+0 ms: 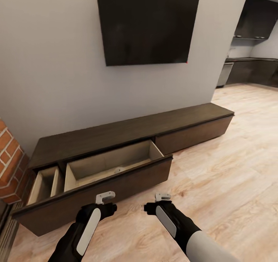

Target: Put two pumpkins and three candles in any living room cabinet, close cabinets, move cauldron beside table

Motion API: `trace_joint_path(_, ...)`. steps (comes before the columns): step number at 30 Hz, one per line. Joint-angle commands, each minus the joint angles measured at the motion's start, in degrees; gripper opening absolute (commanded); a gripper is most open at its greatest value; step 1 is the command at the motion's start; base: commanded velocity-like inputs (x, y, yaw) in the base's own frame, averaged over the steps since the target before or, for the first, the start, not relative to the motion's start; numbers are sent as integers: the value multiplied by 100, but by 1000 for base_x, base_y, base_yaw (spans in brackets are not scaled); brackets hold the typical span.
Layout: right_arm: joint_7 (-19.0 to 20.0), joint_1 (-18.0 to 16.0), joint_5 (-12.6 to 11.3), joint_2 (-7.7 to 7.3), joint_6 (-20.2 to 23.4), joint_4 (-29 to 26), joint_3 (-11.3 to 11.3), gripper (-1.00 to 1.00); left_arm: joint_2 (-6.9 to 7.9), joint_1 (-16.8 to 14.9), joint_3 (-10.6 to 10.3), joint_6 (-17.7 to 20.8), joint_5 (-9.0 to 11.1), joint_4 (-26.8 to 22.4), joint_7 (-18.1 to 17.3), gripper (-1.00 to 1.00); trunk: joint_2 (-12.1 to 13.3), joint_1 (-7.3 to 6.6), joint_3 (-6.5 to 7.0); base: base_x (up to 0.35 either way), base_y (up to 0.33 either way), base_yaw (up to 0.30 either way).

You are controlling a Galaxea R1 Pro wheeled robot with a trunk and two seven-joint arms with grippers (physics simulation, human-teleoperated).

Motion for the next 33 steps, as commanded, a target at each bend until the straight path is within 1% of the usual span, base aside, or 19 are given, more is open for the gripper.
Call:
trace_joint_path(1, 3, 0, 0, 0, 0, 0, 0, 100, 1, 0, 2, 5, 1, 0, 0, 100, 0, 0, 0, 0, 0, -288)
trace_joint_path(6, 6, 0, 0, -1, 1, 0, 0, 100, -15, 0, -1, 37, 1, -7, 0, 100, 0, 0, 0, 0, 0, -288)
trace_joint_path(23, 7, -3, 0, -8, -29, 0, 0, 100, -5, 0, -1, 70, 1, -27, 0, 100, 0, 0, 0, 0, 0, -288)
trace_joint_path(28, 7, -54, 2, -17, -63, 0, -14, 100, -5, 0, -3, 70, 1, -27, 0, 100, 0, 0, 0, 0, 0, -289)
trace_joint_path(30, 7, -73, -1, -18, -80, 0, -60, 100, -5, 0, -3, 70, 1, -27, 0, 100, 0, 0, 0, 0, 0, -289)
trace_joint_path(32, 9, -79, 0, -15, -89, 0, -170, 100, -5, 0, -3, 70, 3, -27, 0, 100, 0, 0, 0, 0, 0, -288)
trace_joint_path(33, 11, -79, 0, -13, -92, 0, -268, 100, -11, 0, -3, 70, 5, -27, 0, 100, 0, 0, 0, 0, 0, -288)
